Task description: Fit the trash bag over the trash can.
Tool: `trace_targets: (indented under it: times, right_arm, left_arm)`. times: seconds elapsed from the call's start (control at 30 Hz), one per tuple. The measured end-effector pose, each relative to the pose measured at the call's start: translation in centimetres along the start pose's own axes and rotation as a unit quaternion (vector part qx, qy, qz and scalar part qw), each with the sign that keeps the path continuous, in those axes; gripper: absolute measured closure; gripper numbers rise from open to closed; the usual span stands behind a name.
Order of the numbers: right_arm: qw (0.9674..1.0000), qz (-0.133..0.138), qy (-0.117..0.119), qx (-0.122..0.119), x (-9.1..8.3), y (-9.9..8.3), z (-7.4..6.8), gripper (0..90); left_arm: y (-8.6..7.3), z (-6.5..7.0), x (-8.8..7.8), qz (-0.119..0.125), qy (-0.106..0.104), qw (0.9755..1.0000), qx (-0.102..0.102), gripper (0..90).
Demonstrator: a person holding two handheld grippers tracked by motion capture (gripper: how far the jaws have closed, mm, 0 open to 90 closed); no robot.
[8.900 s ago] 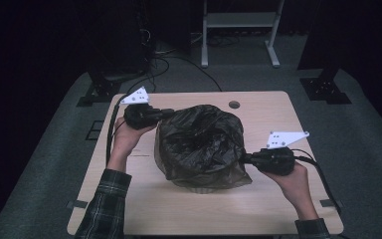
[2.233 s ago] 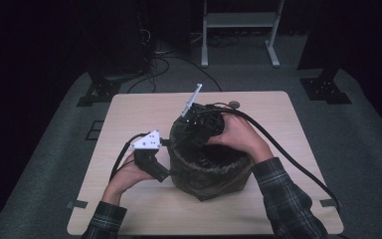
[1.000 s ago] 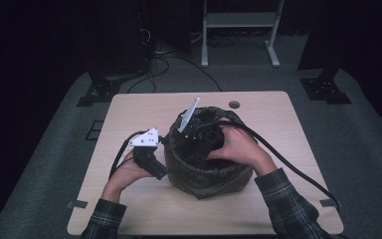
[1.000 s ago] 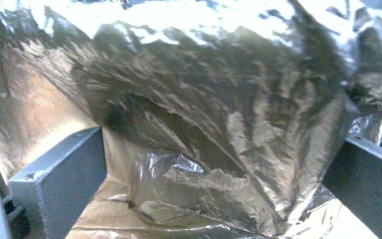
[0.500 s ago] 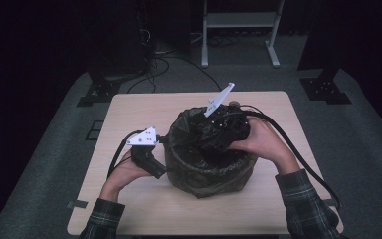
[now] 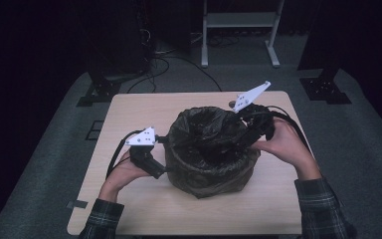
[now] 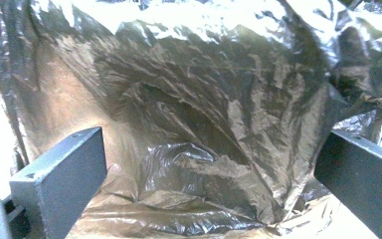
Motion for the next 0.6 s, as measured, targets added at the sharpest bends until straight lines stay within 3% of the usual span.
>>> trace_targets:
  times: [0.27, 0.5, 0.6]
  right_arm:
    - [0.9995, 0.021, -0.015, 0.017, -1.8, -1.7, 0.7, 9.3]
    - [0.9981, 0.032, -0.020, 0.048, -3.2, -4.8, 1.4, 9.3]
    - [0.9961, 0.049, -0.025, 0.068, -4.2, -6.7, 1.8, 9.3]
  left_arm:
    - [-0.1, 0.1, -0.8, -0.002, 0.010, 0.9999, 0.000, 0.0]
    - [-0.6, 0.3, -2.0, -0.002, 0.025, 0.9997, -0.002, 0.0]
    - [-1.0, 0.5, -2.7, -0.004, 0.034, 0.9994, -0.004, 0.0]
Point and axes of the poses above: each handheld gripper's, and its own axes: x roughly forward along the jaws, y roughly out of its top, z roughly to its right, the point moved 9 cm from there along x, roughly forward along the jaws, and after that the axes turned 8 degrees about -y, right-handed, at the moved point
